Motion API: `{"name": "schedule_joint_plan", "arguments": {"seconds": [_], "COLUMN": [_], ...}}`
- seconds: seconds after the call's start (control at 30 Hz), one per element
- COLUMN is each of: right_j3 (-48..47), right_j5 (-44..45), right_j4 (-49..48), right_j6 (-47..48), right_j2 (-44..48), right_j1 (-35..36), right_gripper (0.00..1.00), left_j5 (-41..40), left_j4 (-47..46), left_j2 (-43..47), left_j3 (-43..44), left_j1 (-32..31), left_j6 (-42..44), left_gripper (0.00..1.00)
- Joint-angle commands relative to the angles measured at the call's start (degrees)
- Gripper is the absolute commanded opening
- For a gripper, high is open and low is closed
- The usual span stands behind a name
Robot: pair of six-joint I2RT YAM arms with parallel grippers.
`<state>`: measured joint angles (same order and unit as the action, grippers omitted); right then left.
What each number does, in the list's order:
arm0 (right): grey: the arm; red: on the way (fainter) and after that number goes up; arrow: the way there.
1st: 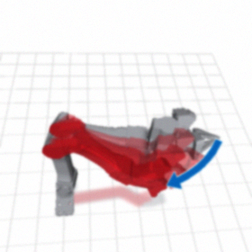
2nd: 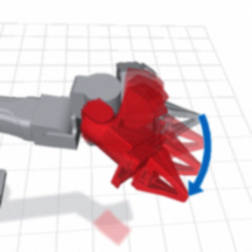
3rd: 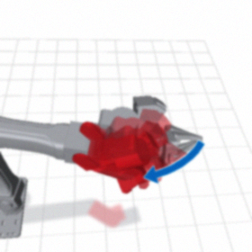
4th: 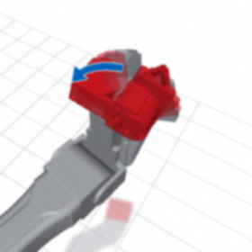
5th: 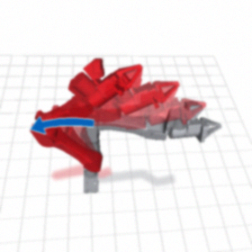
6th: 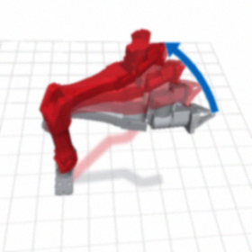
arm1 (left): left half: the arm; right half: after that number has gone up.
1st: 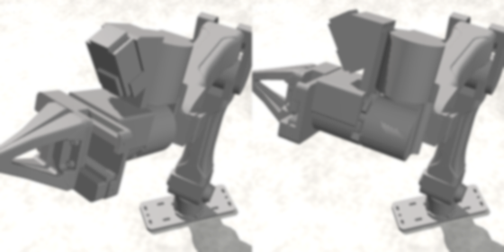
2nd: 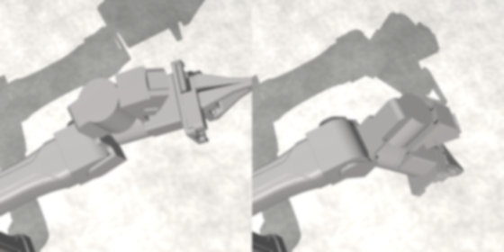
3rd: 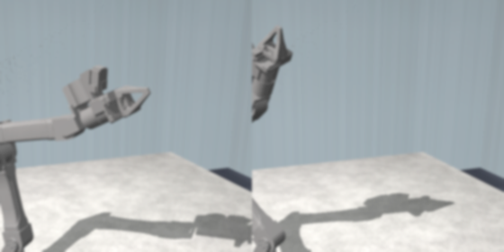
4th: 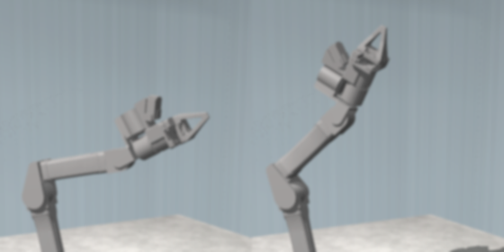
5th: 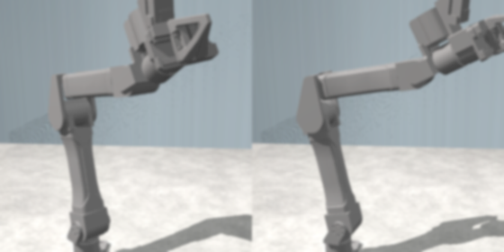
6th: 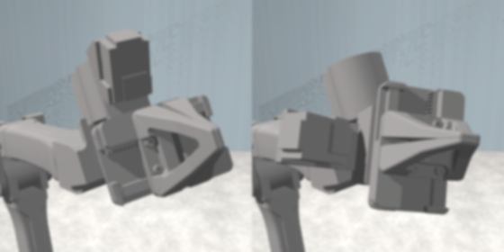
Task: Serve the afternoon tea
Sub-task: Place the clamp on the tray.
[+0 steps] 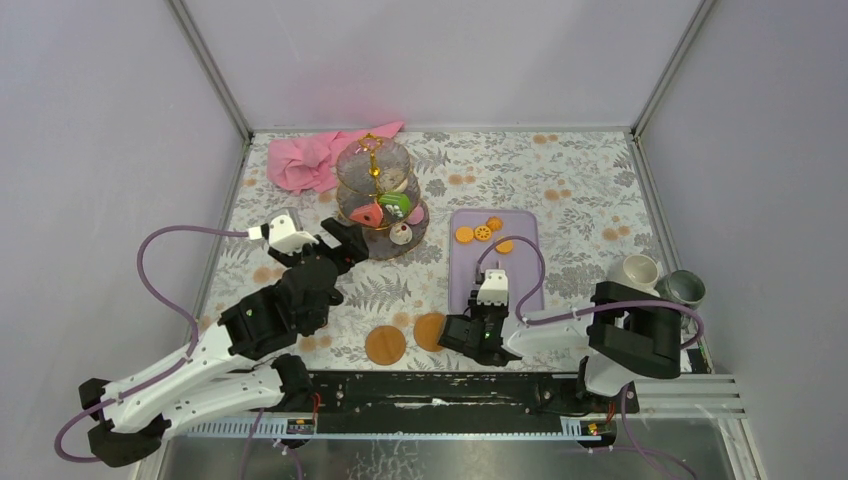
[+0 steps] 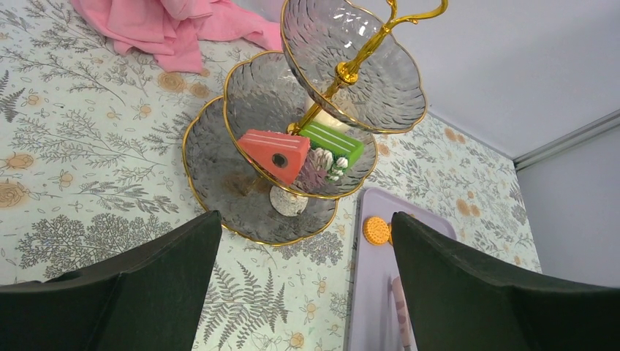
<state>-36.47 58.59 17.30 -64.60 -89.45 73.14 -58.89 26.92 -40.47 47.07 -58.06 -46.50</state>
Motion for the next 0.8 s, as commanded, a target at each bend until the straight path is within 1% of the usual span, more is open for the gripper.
{"name": "schedule_joint_plan", "arguments": {"seconds": [0.0,0.1,0.27,0.4,0.77], "right_j3": [-1.3,-1.4,-2.6,-3.5,-3.1], "right_j5": [-1.8,-2.0,-1.4,-1.3,-1.4], "right_j4": [4.5,6.5,8.3,9.4,10.7], "right_j6": [-8.3,-10.3,-10.5,-10.6,-11.2], "right_j2": [-1.8,-2.6,-3.5,-3.9,-2.6], "right_j1": [-0.4,-0.5,-0.5,-0.5,-0.4], "right_gripper": [0.4,0.41,0.45,0.52,0.54], "left_j5": [-0.7,-0.7,-0.8,-0.8,-0.8], "left_j4": [-2.2,-2.8,-2.8,-2.8,-2.6], "left_j2": [0.8,1.5,2.0,2.6,2.9], "left_j3": [-1.0,-1.5,-1.9,-2.1,-2.1], "left_j1": [0.1,0.1,0.2,0.1,0.1], "left_j6": [1.1,1.5,1.8,1.8,1.6], "left_gripper": [0.93,0.93,0.93,0.93,0.93]}}
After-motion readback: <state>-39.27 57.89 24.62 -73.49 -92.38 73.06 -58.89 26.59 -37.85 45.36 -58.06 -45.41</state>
